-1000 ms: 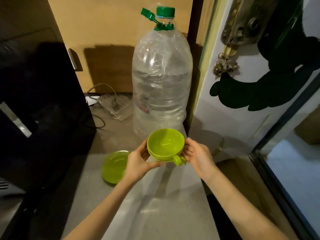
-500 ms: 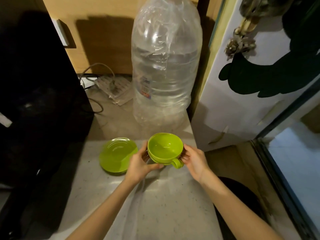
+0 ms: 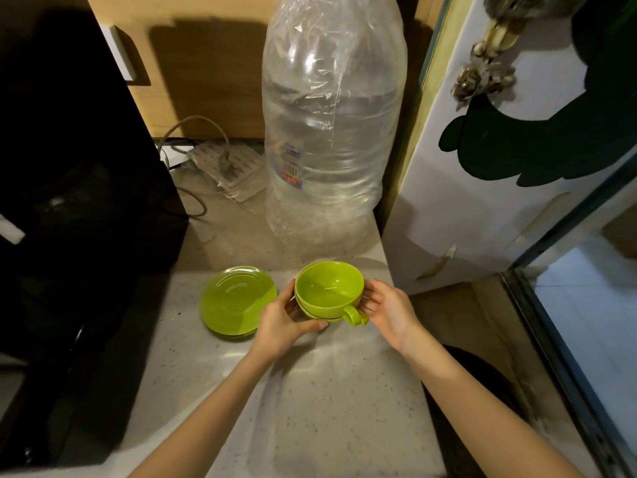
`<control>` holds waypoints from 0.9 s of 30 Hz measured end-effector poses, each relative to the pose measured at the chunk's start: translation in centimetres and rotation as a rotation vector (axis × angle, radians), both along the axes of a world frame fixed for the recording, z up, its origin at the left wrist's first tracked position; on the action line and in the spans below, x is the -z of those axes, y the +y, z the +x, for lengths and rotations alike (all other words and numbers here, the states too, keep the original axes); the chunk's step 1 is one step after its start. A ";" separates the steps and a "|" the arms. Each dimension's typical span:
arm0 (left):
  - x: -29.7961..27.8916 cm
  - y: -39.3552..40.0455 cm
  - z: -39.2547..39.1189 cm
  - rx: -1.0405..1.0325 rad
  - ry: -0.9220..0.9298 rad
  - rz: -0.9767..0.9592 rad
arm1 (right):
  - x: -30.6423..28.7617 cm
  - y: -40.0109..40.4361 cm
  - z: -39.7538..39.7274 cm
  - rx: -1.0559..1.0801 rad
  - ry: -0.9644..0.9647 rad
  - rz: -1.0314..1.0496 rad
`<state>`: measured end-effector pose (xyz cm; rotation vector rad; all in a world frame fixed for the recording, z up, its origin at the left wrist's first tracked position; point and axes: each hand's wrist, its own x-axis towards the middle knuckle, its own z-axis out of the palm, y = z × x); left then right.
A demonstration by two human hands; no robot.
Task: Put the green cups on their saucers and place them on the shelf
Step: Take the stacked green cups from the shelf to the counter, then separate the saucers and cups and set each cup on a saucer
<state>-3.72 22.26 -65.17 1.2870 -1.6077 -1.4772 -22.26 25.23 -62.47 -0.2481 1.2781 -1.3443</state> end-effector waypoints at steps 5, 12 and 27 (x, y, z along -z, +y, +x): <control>-2.0 0.0 0.6 0.036 -0.126 0.057 | -1.4 -1.1 -0.8 -0.189 0.239 0.205; -5.1 -2.2 5.3 -0.032 -0.267 0.016 | -4.6 -6.1 0.8 -0.390 0.891 0.120; -2.1 -0.9 12.0 -0.128 -0.573 -0.112 | -3.9 -9.4 12.6 -0.755 0.829 0.033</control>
